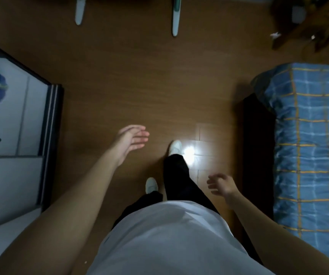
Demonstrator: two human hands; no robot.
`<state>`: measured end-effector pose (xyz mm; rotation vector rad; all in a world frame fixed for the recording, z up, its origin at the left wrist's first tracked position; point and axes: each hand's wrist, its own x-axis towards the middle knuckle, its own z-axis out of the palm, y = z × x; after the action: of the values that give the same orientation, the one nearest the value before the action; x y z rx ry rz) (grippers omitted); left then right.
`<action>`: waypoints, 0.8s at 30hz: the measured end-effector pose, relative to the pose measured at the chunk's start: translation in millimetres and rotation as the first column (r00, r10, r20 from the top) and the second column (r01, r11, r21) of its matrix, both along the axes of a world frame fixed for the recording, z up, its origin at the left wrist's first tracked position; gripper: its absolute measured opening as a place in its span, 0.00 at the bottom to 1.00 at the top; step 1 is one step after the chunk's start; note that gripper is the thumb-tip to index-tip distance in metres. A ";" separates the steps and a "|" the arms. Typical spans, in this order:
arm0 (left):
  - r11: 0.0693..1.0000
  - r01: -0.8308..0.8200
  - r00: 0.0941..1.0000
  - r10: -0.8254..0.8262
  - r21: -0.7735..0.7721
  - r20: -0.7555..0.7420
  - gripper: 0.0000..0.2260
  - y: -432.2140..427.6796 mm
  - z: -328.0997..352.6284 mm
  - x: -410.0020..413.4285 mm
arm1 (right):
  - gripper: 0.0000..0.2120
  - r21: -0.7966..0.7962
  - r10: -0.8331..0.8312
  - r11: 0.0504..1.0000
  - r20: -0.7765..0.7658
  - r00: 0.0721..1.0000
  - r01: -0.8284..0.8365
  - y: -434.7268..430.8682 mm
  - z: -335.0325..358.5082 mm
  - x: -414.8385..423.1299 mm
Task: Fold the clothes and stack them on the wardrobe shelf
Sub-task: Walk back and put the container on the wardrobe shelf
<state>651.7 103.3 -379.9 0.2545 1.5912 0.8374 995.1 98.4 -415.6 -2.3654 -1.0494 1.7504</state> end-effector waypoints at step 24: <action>0.890 -0.150 0.989 0.132 -0.430 -0.072 0.10 330.3 -56.2 -221.8 | 0.07 0.332 0.106 0.943 -0.348 0.931 0.016 641.8 58.1 -335.2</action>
<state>429.9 433.6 -436.1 -0.1690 1.8048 0.5655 659.8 740.2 -357.4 -1.7512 -1.2266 1.7642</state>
